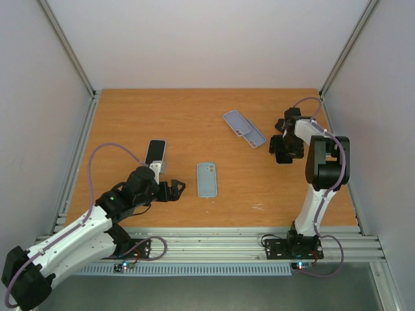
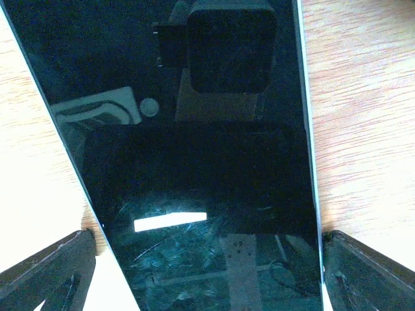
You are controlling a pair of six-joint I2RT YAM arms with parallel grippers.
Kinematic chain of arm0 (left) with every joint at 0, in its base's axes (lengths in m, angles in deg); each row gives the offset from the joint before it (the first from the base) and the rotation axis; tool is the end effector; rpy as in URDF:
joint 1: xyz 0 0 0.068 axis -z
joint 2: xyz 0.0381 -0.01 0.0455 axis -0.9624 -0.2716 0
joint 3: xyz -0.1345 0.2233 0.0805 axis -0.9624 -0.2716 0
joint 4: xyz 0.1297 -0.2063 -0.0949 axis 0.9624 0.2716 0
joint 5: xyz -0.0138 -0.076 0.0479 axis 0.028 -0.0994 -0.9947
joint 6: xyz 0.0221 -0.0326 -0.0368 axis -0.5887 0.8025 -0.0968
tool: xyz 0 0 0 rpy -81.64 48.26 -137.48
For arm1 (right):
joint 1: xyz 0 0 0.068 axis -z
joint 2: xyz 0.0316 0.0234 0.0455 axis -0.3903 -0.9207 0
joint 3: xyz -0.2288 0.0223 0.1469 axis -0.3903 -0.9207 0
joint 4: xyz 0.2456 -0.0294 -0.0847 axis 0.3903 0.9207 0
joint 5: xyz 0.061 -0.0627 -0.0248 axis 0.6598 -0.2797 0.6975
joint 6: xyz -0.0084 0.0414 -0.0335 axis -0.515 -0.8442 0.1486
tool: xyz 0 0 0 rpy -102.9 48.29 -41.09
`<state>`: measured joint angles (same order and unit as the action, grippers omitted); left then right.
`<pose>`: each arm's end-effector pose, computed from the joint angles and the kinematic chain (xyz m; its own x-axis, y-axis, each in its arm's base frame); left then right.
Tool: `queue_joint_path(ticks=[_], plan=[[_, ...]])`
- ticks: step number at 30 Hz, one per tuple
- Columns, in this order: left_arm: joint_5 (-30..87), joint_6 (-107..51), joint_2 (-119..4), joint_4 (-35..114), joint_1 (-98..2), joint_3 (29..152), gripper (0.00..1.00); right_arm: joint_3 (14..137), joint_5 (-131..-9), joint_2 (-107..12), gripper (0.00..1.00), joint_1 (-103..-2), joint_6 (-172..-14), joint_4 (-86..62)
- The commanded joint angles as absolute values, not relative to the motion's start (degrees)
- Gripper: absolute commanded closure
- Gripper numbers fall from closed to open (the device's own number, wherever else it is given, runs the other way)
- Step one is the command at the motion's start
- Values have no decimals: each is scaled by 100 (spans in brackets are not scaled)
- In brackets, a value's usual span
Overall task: Put the phone into the phone case
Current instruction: Pick up the phone at the corner of the board.
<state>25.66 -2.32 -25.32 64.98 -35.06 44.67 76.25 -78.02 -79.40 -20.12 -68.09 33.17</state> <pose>0.1246 -0.1057 0.2118 -0.8071 -0.1161 -0.5788 0.2475 0.8237 -0.5102 0.3712 -0.0185 0.1499 -0.9560 -0.2624 -0.1309 -0.2590 0.9649 -0.0425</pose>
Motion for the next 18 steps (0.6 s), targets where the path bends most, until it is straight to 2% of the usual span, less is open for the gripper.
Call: queue_joint_path(ticks=[1,14,18], plan=[[2658,-249,-2487,6459,-3533,4441,1,7686,-7570,-8528,7,-2086,-6656,4130],[2820,-171,-2444,6509,-3534,4563,1,7706,-7676,-8421,29,-2287,-6709,4298],[2950,-85,-2451,6453,-3531,4588,1,7483,-7471,-8120,39,-2297,-6906,4160]])
